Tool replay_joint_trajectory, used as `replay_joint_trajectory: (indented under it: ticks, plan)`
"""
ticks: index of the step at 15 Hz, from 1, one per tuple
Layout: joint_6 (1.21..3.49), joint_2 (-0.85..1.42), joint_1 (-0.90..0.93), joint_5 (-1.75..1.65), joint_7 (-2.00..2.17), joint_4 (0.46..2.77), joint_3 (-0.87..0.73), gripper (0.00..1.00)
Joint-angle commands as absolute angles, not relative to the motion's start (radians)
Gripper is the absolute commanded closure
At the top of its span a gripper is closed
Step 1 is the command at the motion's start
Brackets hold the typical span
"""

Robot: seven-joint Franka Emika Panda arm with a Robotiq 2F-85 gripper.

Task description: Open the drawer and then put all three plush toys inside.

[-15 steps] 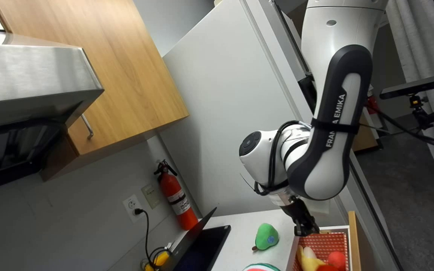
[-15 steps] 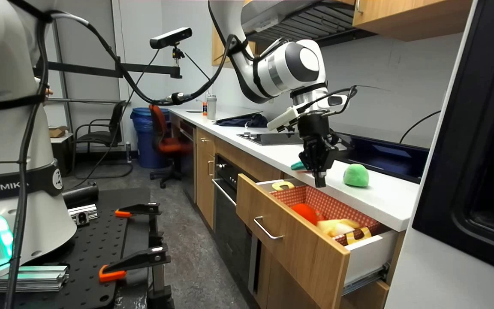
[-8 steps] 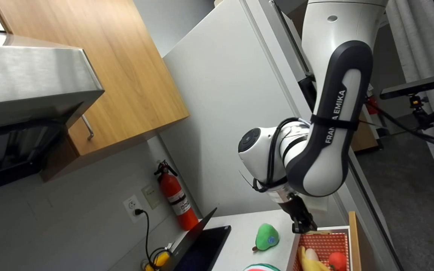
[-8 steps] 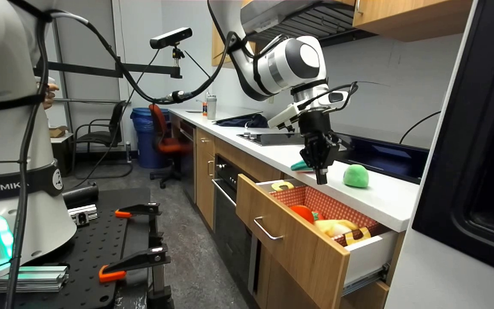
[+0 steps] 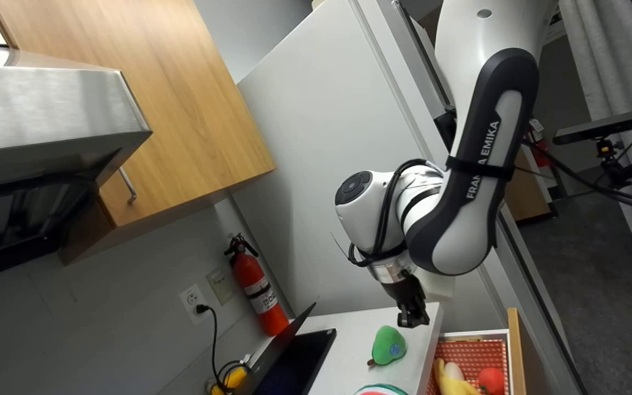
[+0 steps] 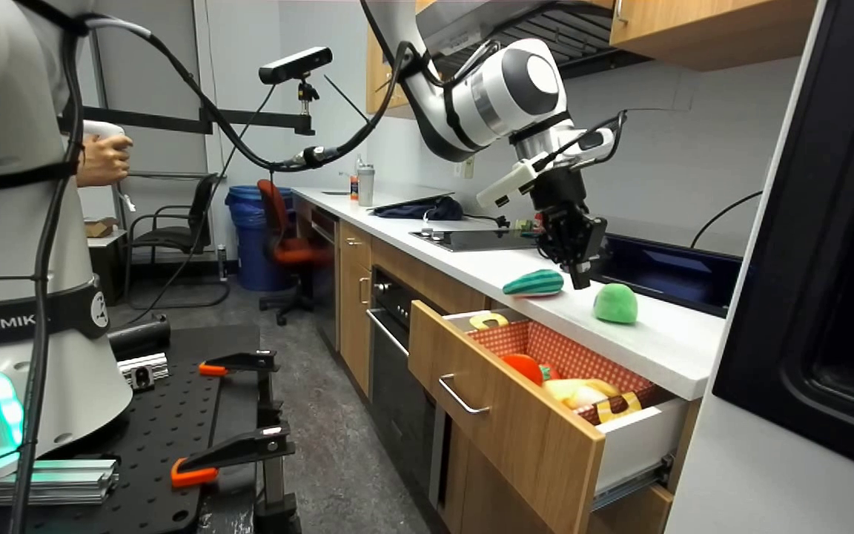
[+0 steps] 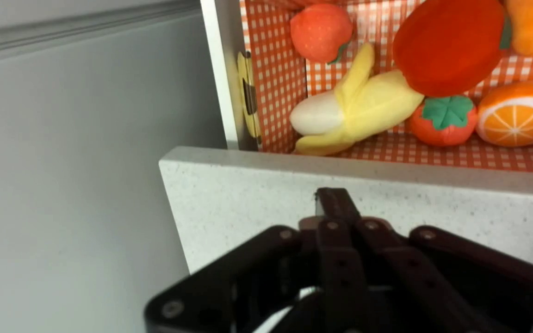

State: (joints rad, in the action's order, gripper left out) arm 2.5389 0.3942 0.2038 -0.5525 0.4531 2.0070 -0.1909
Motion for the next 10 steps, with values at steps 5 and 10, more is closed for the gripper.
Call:
replay_joint_trajectory:
  ticks: [5, 10]
  plan:
    - [2.626, 0.424, 0.228, -0.592, 0.502, 1.926, -0.198, 1.0]
    - [2.674, 0.436, 0.236, -0.587, 0.513, 1.913, -0.207, 1.0]
